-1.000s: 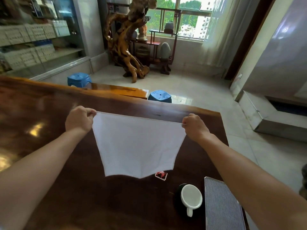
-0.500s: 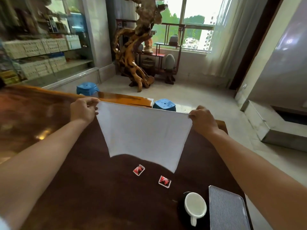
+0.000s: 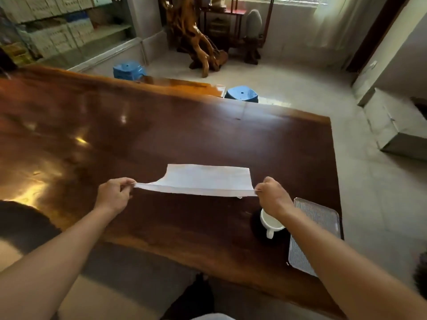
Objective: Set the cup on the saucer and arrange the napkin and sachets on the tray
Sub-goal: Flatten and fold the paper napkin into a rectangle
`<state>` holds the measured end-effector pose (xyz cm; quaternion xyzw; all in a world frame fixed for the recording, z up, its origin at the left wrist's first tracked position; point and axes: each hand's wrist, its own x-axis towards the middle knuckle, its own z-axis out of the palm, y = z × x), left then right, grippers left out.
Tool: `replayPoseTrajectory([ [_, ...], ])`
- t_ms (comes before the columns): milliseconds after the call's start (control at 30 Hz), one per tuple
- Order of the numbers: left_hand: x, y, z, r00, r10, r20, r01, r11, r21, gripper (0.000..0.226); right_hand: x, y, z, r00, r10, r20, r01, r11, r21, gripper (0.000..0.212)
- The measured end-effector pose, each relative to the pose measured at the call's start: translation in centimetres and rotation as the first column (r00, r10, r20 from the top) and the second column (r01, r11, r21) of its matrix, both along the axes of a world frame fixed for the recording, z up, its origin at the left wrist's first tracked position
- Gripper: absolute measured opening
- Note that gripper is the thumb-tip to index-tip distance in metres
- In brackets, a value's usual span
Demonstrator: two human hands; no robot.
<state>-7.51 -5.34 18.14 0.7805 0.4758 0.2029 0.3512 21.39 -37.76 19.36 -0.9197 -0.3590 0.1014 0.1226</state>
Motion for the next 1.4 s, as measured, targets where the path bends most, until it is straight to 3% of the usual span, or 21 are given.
replayPoseTrajectory([
  [200,-3.6,-4.2,-4.7,0.976,-0.02,-0.215,0.007,0.998,-0.062,0.012,-3.2,-3.3,-5.1,0.987,0.111,-0.117,-0.133,0.97,-0.204,0.018],
  [367,-3.0,-5.7,-5.6,0.943,-0.035,-0.332,0.026,0.999,-0.032,0.014,-3.4,-4.3,-7.3,0.976,-0.016,-0.217,-0.028,0.98,-0.198,0.02],
  [700,1.3,-3.8,-6.6,0.941,0.059,-0.334,-0.099,0.99,-0.104,0.018,-0.4,-2.6,-8.6,0.949,-0.137,-0.285,0.08,0.976,-0.204,0.017],
  [1000,5.3,0.6,-9.0,0.921,0.084,-0.381,-0.151,0.978,-0.148,0.026,4.5,2.8,-9.3,0.905,-0.28,-0.319,0.281,0.959,-0.045,0.014],
  [1400,11.6,5.1,-13.7,0.901,0.047,-0.432,-0.173,0.95,-0.259,0.023,10.6,8.7,-14.7,0.894,-0.338,-0.294,0.278,0.934,-0.225,0.022],
])
